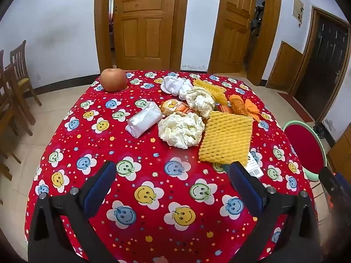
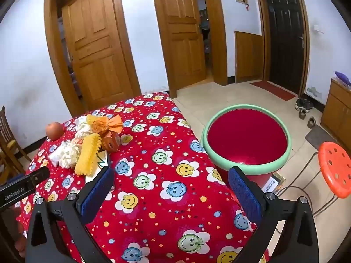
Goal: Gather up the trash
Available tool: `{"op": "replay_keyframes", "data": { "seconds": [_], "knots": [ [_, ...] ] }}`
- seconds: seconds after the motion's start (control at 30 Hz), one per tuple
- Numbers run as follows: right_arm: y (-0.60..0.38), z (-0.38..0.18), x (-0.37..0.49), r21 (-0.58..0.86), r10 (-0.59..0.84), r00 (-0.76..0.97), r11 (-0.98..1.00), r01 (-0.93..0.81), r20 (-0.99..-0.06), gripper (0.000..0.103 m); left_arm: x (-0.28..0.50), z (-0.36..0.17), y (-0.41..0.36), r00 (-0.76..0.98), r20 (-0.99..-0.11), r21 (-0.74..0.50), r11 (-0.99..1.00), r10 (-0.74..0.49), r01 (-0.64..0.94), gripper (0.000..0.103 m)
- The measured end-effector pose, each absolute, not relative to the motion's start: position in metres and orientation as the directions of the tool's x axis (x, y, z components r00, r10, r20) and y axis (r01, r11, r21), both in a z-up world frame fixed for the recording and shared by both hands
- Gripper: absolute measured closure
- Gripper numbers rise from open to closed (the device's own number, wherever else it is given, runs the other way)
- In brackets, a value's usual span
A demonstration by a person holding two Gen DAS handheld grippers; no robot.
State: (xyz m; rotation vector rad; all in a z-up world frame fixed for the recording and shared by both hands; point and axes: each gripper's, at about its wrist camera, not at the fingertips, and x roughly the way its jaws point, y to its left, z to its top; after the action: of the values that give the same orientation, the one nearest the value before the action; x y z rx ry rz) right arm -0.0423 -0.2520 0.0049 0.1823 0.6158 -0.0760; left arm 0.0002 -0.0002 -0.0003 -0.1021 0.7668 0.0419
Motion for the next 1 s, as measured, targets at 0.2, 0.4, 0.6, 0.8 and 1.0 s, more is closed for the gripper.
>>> {"op": "replay_keyframes", "data": {
  "seconds": [0.2, 0.4, 0.6, 0.8, 1.0],
  "knots": [
    [-0.2536, 0.0076, -0.0415, 0.153, -0.011, 0.812, 0.980, 0.124, -0.584, 0.000, -0.0020, -0.0007, 0.0006, 0.719, -0.695, -0.090, 0.993, -0.007, -0.077, 0.002],
    [-0.2534, 0.0082, -0.0447, 0.142, -0.024, 0.812, 0.981, 0.130, -0.583, 0.000, -0.0024, -0.0001, 0.0020, 0.721, -0.693, -0.095, 0.992, -0.009, -0.078, 0.002],
    [-0.2516, 0.0055, -0.0439, 0.142, -0.026, 0.809, 0.981, 0.134, -0.587, 0.000, -0.0043, 0.0009, 0.0024, 0.720, -0.694, -0.093, 0.993, -0.009, -0.078, 0.002],
    [-0.2518, 0.0056, -0.0437, 0.141, -0.027, 0.808, 0.981, 0.135, -0.588, 0.000, -0.0042, 0.0031, 0.0031, 0.719, -0.695, -0.093, 0.993, -0.009, -0.078, 0.002],
    [-0.2523, 0.0053, -0.0438, 0.143, -0.025, 0.808, 0.980, 0.134, -0.589, 0.000, -0.0043, 0.0029, 0.0034, 0.720, -0.694, -0.093, 0.993, -0.010, -0.076, 0.002]
  ]
}}
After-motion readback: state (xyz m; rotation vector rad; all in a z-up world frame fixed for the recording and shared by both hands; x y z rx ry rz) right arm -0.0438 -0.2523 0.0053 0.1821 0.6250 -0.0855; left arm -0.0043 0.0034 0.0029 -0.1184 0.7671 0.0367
